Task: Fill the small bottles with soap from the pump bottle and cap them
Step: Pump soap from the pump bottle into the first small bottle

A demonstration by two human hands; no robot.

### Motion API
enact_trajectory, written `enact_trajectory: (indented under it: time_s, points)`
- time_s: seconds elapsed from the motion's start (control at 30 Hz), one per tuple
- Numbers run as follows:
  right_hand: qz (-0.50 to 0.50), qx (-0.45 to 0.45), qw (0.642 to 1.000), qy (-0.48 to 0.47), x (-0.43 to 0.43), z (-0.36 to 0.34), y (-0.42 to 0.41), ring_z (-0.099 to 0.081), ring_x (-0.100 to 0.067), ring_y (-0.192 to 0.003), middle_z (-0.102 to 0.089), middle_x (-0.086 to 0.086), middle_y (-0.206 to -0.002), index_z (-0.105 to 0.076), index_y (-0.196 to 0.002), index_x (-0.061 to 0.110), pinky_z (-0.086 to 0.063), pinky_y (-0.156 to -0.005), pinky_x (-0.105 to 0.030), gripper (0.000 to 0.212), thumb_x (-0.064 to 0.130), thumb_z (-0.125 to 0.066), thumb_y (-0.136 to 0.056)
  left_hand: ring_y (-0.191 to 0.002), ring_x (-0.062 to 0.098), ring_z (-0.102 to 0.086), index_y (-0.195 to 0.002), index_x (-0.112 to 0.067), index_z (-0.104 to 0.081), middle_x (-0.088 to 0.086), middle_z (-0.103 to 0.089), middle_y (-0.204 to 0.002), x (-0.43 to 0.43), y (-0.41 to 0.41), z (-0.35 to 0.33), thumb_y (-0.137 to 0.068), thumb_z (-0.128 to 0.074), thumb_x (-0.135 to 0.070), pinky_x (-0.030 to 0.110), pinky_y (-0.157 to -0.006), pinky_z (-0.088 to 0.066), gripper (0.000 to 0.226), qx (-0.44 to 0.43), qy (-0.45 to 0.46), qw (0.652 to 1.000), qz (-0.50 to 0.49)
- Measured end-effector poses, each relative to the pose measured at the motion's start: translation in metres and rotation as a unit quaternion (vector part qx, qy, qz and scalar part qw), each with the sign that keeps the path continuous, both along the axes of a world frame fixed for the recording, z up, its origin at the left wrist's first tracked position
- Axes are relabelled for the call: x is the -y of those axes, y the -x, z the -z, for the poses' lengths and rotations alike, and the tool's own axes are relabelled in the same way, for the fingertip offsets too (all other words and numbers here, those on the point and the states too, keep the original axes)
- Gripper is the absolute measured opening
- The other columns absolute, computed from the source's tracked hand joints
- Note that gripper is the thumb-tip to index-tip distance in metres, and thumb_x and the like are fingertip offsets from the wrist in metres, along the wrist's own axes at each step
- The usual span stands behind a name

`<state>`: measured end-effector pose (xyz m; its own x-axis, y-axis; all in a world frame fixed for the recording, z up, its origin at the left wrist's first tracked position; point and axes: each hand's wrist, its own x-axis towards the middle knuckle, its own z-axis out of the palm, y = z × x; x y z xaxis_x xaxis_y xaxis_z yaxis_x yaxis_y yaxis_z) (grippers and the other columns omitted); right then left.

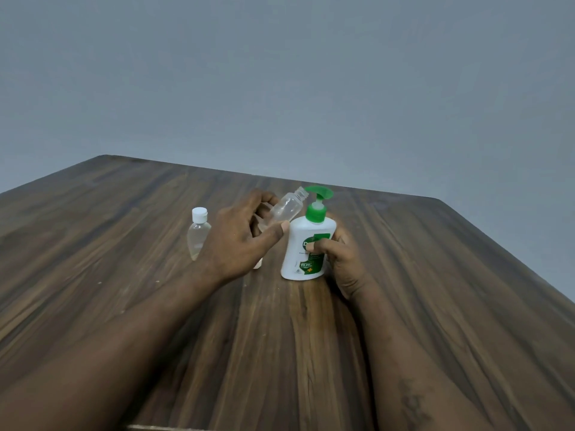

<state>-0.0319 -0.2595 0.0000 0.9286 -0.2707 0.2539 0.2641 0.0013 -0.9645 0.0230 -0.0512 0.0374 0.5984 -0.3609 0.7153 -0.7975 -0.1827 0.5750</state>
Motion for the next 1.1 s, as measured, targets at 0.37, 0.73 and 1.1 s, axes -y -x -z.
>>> enact_trajectory:
  time_s: [0.37,0.73,1.1]
  points:
    - [-0.012,0.002,1.000,0.001,-0.001,0.001,0.000,-0.069,-0.029,-0.093,-0.073,-0.016,-0.103,-0.060,-0.132,0.001,-0.057,-0.080,-0.039,0.073,0.023,-0.074,-0.063,-0.060,0.019,-0.064,-0.121,-0.025,-0.064,-0.011,-0.065,-0.081,0.016,-0.009,0.021,-0.098,-0.054,-0.058,0.043,-0.057,-0.052,0.041,0.018,0.091,0.996,-0.003]
    - [0.104,0.053,0.993,-0.029,-0.012,-0.035,0.007,-0.067,-0.023,-0.093,-0.075,-0.009,-0.101,-0.075,-0.112,0.015,-0.049,-0.084,-0.039,0.069,0.071,-0.041,-0.093,-0.052,0.021,-0.062,-0.128,-0.033,-0.063,-0.003,-0.063,-0.065,0.017,-0.009,0.020,-0.100,-0.055,-0.049,0.043,-0.050,-0.051,0.033,-0.028,0.130,0.990,0.041]
    - [0.067,-0.125,0.959,0.245,-0.021,-0.145,-0.033,-0.066,-0.018,-0.075,-0.078,-0.014,-0.104,-0.073,-0.113,0.009,-0.049,-0.071,-0.034,0.072,0.069,-0.034,-0.103,-0.075,0.002,-0.058,-0.146,-0.030,-0.050,-0.019,-0.061,-0.085,0.013,-0.011,0.025,-0.097,-0.053,-0.051,0.027,-0.070,-0.044,0.053,-0.124,0.126,0.978,0.113]
